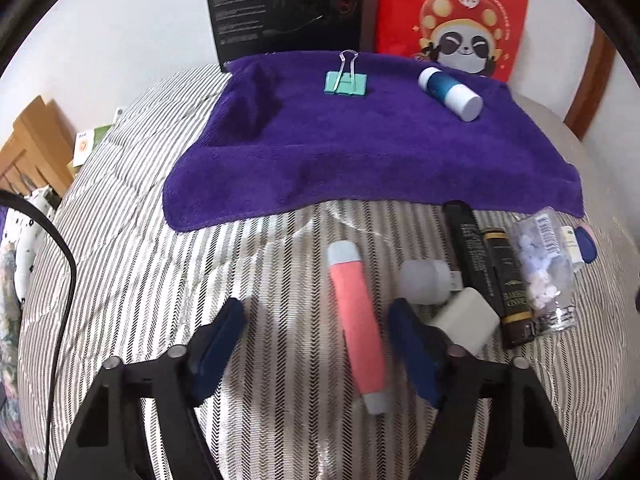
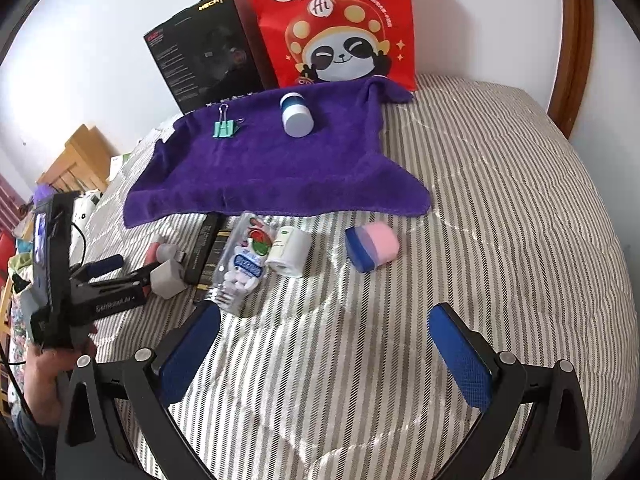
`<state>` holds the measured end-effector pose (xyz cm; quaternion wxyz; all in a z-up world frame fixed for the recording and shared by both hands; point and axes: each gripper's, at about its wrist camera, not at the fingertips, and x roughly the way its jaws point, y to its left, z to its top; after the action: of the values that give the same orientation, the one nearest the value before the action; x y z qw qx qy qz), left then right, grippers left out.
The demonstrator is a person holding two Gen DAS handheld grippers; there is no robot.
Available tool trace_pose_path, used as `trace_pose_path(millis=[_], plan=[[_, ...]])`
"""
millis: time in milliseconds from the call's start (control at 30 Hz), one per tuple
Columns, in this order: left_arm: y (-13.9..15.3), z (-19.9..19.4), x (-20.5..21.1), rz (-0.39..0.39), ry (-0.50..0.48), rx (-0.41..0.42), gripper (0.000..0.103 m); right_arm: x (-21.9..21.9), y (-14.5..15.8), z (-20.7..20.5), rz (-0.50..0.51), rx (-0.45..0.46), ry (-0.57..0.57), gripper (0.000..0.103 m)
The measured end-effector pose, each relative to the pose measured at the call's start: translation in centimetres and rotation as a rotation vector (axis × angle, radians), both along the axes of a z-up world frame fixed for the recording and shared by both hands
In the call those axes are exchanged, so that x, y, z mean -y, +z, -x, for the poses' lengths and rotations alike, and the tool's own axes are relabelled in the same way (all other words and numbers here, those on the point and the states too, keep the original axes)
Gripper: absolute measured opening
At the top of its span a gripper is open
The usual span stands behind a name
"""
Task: Organize rigid objects
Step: 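Grasp the pink marker with left tool while right tool grasps pink-blue cosmetic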
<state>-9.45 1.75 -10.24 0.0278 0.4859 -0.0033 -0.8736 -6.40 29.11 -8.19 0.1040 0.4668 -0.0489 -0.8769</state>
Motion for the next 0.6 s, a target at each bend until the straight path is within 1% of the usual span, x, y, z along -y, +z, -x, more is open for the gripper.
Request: trace_pose_path(millis=[33, 67, 100, 133, 167, 233, 267, 333, 400, 433, 500, 567, 600], plan=[[0.1, -0.2, -0.1, -0.005, -0.012, -0.006, 0.059, -0.2, 0.0, 0.1, -0.015, -0.007, -0.009, 0.102], [0.2, -0.4, -0.3, -0.007, -0.021, -0.01, 0.055, -0.4, -0.1, 0.2, -0.034, -0.012, -0.017, 0.101], [0.2, -0.6, -0.4, -0.009, -0.032, -0.019, 0.046, -0.6, -0.2, 0.4, -0.049, -0.018, -0.02, 0.101], [0.3, -0.5, -0.6, -0.011, -0.039, -0.023, 0.039, -0.8, -0.2, 0.6, -0.058, -0.024, -0.02, 0.1], [0.3, -0.4, -0.7, -0.014, -0.046, -0.026, 0.035, -1.2, -0.3, 0.9, -0.071, -0.031, -0.023, 0.097], [0.4, -0.6, -0.6, -0.022, -0.049, -0.031, 0.016, -1.8, -0.5, 1.4, -0.082, -0.04, -0.03, 0.095], [0.4, -0.6, -0.4, -0.028, -0.047, -0.031, 0.016, -2.1, -0.8, 1.9, -0.081, -0.039, -0.031, 0.093], [0.4, -0.4, -0.3, -0.043, -0.05, -0.029, 0.016, -2.5, -1.3, 2.6, -0.071, -0.041, -0.019, 0.086], [0.4, -0.4, -0.2, -0.054, -0.05, -0.03, 0.016, -2.8, -2.2, 3.6, -0.062, -0.025, -0.003, 0.075], [0.4, -0.5, -0.2, -0.059, -0.05, -0.03, 0.016, -2.8, -2.6, 4.0, -0.056, -0.018, 0.007, 0.072], [0.4, -0.3, 0.0, -0.071, -0.053, -0.03, 0.016, -2.7, -3.7, 4.8, -0.043, 0.002, 0.036, 0.057], [0.4, -0.3, 0.2, -0.085, -0.052, -0.029, 0.016, -2.3, -4.4, 5.1, -0.044, 0.017, 0.053, 0.05], [0.4, -0.3, 0.2, -0.09, -0.053, -0.028, 0.016, -2.0, -4.6, 5.2, -0.053, 0.003, 0.064, 0.05]])
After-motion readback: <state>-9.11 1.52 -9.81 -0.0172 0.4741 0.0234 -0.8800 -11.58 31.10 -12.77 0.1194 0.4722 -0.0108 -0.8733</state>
